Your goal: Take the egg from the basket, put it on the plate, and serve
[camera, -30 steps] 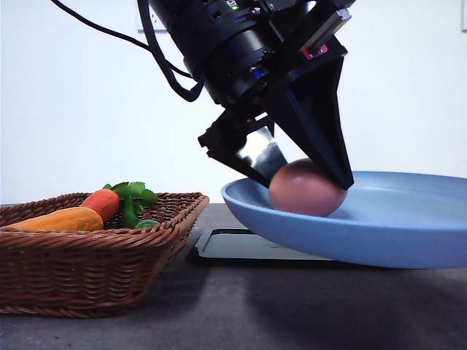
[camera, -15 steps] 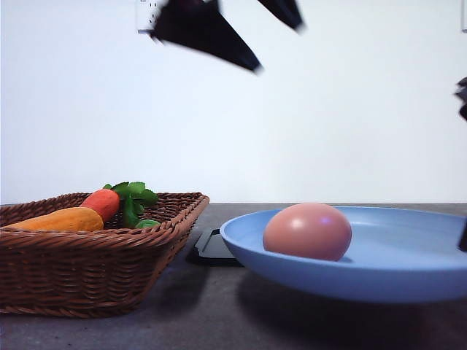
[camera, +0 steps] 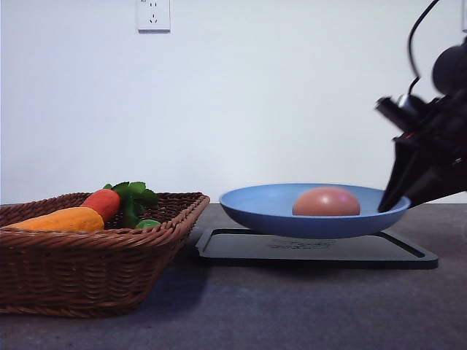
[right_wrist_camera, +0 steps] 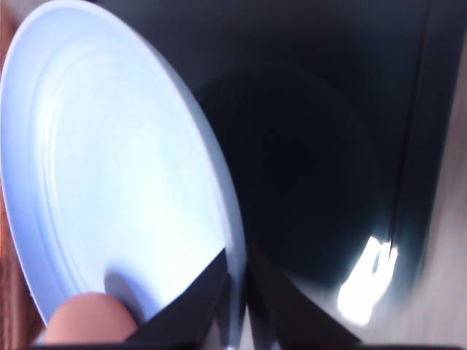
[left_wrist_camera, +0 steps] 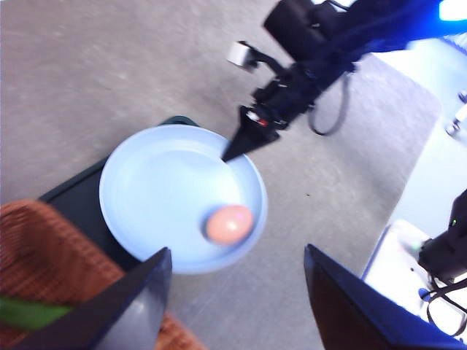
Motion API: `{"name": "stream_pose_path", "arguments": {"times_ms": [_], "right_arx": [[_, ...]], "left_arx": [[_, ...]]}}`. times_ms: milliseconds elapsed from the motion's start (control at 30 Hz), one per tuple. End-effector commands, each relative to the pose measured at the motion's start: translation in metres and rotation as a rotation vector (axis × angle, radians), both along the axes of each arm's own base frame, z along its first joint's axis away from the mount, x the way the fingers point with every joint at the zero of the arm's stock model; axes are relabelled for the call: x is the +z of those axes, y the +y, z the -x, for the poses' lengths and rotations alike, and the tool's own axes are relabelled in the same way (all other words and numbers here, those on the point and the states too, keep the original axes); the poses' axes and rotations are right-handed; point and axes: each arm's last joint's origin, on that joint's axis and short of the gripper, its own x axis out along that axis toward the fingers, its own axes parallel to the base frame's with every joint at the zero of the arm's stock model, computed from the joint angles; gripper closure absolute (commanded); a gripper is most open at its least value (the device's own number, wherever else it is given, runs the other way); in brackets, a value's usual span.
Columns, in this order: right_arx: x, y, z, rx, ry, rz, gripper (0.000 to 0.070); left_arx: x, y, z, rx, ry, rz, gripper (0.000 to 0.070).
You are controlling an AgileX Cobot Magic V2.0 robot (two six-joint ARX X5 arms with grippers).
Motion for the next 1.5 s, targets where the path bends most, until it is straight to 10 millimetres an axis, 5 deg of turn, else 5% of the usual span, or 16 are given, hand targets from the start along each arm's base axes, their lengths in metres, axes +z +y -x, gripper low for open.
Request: {"name": "stream_pose_path", "arguments": {"times_ms": [0,167,400,600,767,1000,1233,1467], "right_arx": [[-0.005,0.001,-0.015,-0.002,0.007,-0.006,0.0700],[-0.019,0.002,-0.040,-0.019,0.037,0.011,0.0700],[-0.029,0.002,-0.046,-0.021,0.064,0.018,0.0700],[-0.028,0.002,-0.047,-0.022,0.057,0.018,0.0484],[-0.020,0.000,-0.048,-0.024,0.057,0.018,0.0466],[0.020,-0.016,-0.036,-0.040,0.037,0.028,0.0470],[0.086,-0.017,0.001,-0.029,-0.138,0.165,0.0674],[0.138,0.015,0.055,-0.009,-0.361,0.379,0.0700]], "left_arx": [[0.007,0.002,0.002,0.006,-0.019,0.009,0.0326],[0.007,0.010,0.005,0.025,-0.006,-0.003,0.0326],[0.005,0.010,0.006,0.026,0.015,-0.019,0.0326],[0.005,0.010,0.006,0.026,0.014,-0.019,0.0326],[0.005,0.010,0.005,0.026,0.013,-0.017,0.0327],[0.006,0.009,0.002,0.042,-0.032,-0.030,0.0402],[0.000,0.007,-0.015,0.170,-0.056,-0.097,0.0688],[-0.011,0.018,-0.036,0.327,-0.062,-0.193,0.0700]]}}
